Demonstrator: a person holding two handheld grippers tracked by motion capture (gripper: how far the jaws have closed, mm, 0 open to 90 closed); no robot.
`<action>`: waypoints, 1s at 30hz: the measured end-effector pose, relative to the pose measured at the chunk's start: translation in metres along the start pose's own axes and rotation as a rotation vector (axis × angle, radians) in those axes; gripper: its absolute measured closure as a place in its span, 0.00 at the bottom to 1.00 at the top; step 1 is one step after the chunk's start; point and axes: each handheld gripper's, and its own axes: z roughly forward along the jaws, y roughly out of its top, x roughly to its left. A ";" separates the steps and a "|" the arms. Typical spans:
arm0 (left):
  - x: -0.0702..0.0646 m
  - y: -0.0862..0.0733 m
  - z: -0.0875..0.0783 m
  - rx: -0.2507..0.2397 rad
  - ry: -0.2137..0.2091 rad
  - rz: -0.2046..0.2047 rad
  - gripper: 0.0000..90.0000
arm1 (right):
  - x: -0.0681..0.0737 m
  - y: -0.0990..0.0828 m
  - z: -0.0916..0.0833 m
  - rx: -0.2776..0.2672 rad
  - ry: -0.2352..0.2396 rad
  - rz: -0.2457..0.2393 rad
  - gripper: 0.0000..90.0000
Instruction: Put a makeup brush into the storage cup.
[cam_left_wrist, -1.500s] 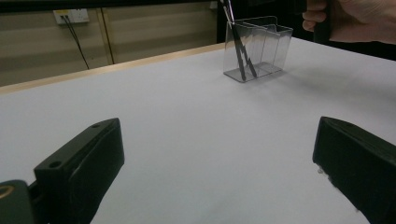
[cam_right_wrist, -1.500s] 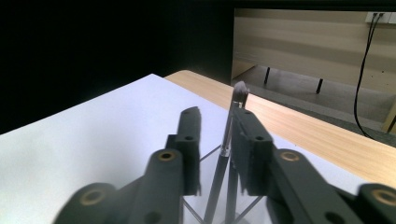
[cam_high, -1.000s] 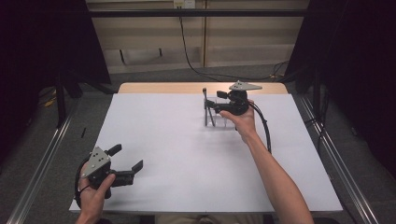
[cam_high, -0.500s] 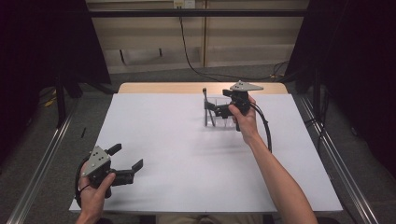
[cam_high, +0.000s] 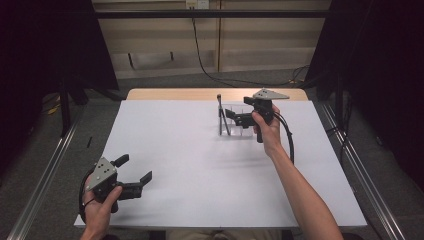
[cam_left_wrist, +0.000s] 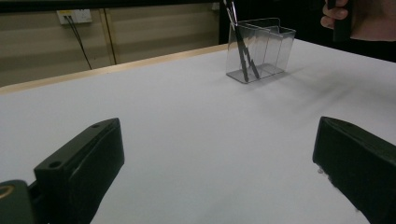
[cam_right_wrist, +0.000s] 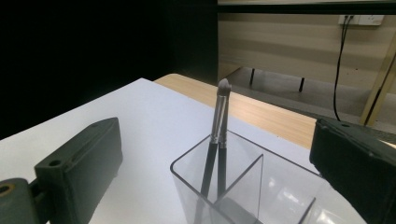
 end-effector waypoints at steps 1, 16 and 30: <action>0.000 0.000 0.000 0.000 0.000 0.001 0.02 | 0.001 -0.001 -0.002 0.000 -0.005 -0.005 0.02; 0.001 0.000 -0.001 0.000 0.011 0.001 0.02 | 0.002 -0.007 -0.029 -0.019 -0.067 -0.035 0.02; 0.000 0.001 0.000 -0.007 0.002 -0.002 0.02 | 0.005 -0.017 -0.048 0.013 -0.096 -0.031 0.03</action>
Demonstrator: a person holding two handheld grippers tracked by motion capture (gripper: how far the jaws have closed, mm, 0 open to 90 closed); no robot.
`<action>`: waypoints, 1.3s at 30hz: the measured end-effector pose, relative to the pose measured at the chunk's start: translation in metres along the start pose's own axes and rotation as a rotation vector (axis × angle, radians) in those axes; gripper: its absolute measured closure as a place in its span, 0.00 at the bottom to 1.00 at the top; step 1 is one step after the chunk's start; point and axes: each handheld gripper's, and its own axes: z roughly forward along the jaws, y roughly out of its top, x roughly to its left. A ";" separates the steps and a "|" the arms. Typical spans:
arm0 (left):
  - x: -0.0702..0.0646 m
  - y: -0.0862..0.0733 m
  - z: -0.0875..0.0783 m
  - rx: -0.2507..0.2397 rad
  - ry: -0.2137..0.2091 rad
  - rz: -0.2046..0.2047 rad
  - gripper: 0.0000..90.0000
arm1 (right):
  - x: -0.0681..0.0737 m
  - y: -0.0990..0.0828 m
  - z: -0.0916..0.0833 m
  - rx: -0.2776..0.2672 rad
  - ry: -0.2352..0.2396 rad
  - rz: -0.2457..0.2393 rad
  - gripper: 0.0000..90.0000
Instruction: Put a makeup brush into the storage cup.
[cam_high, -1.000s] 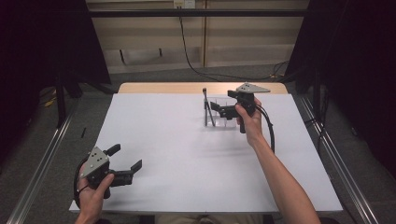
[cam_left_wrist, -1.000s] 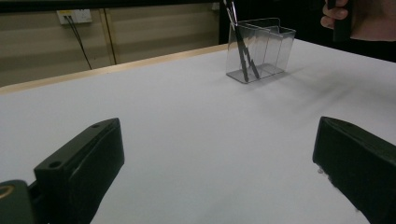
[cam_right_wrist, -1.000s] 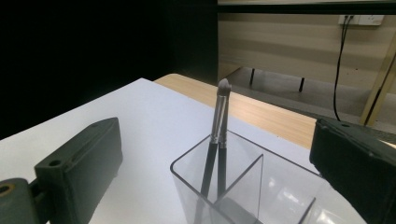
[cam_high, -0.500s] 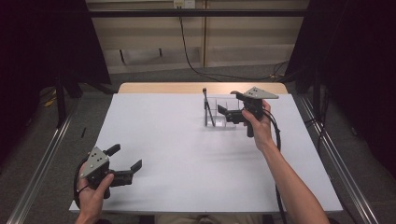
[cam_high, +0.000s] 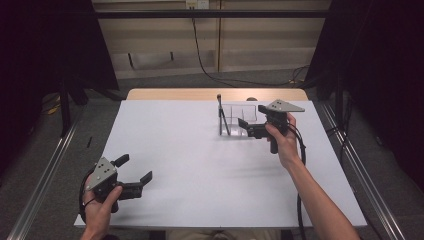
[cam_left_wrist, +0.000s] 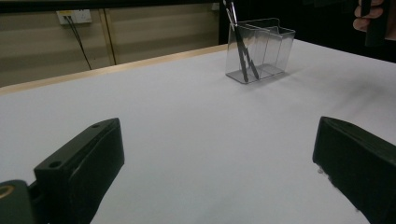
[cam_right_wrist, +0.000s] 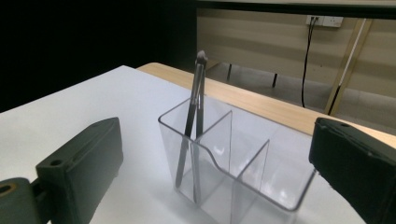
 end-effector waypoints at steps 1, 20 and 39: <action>0.000 0.000 0.000 -0.001 0.000 0.002 0.02 | 0.000 -0.001 -0.003 -0.009 -0.004 -0.002 0.03; 0.001 -0.001 -0.003 0.001 0.014 -0.006 0.02 | -0.001 -0.016 -0.055 -0.005 -0.058 -0.006 0.01; -0.001 -0.001 -0.004 -0.007 0.030 -0.012 0.02 | 0.004 -0.046 -0.108 -0.040 -0.102 0.008 0.00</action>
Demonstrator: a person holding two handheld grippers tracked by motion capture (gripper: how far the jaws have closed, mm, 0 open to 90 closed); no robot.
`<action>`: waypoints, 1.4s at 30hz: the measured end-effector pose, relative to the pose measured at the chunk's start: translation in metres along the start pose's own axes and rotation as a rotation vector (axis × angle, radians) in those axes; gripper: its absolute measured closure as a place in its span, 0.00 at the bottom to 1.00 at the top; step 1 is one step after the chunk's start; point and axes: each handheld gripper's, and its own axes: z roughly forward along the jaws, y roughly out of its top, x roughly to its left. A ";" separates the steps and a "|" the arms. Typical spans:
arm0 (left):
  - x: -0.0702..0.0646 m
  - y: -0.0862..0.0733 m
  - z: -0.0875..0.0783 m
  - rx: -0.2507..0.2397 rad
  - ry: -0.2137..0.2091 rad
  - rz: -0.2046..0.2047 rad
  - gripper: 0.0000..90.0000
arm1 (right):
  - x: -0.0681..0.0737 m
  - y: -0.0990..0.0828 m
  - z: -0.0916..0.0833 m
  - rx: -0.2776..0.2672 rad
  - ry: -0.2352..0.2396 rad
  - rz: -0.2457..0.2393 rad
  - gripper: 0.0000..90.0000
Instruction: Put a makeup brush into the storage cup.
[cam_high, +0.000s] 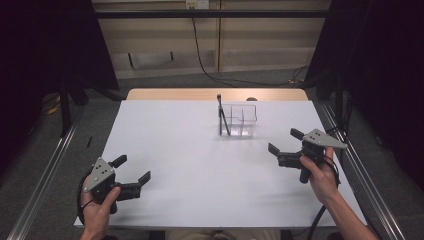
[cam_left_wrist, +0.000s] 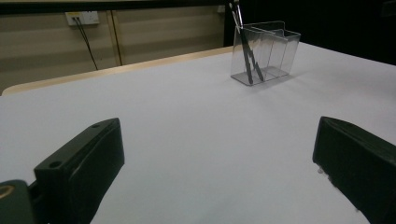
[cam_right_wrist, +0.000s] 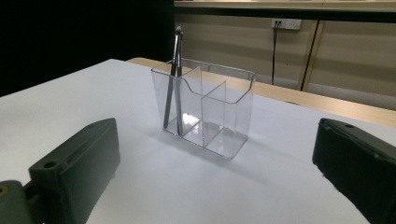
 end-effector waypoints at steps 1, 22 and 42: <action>0.000 0.000 0.000 -0.002 0.000 -0.001 0.02 | 0.000 -0.002 -0.003 -0.001 -0.006 -0.008 0.00; -0.004 0.001 -0.003 -0.016 -0.002 -0.001 0.02 | 0.002 -0.034 -0.051 0.002 -0.061 0.038 0.00; -0.007 -0.002 -0.007 -0.013 0.010 -0.012 0.02 | 0.000 -0.050 -0.067 0.006 -0.061 0.052 0.01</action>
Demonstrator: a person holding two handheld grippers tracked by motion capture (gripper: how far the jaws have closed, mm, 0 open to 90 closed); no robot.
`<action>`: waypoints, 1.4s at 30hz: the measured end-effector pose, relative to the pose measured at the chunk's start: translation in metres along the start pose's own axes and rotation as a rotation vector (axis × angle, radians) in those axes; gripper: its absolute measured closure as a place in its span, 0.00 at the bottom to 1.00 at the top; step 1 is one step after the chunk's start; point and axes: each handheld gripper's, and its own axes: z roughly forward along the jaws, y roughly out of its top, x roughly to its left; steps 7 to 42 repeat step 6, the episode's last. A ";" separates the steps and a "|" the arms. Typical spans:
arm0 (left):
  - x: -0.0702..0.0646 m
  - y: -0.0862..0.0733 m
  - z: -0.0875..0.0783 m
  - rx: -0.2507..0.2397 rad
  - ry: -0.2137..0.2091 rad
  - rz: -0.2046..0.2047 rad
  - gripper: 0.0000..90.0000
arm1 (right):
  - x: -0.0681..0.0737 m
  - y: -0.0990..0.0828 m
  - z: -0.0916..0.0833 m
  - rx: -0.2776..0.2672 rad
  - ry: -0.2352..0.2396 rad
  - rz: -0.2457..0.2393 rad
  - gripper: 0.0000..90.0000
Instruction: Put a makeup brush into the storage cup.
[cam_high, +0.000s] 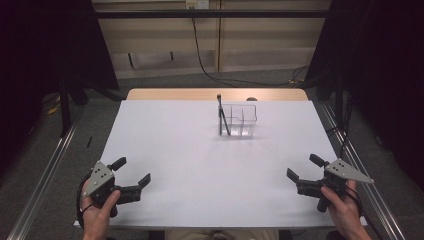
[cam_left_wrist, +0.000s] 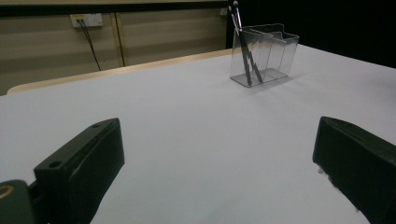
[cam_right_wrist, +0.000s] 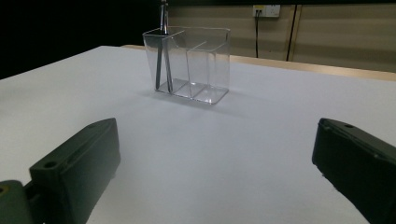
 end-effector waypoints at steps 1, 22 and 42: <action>0.000 0.000 0.000 0.000 0.001 0.002 0.02 | -0.001 0.000 0.000 0.001 -0.001 -0.002 0.01; 0.001 0.001 0.000 0.001 0.000 0.007 0.02 | -0.001 0.000 0.000 -0.001 -0.004 -0.001 0.01; 0.001 0.001 0.000 0.001 0.000 0.007 0.02 | -0.001 0.000 0.000 -0.001 -0.004 -0.001 0.01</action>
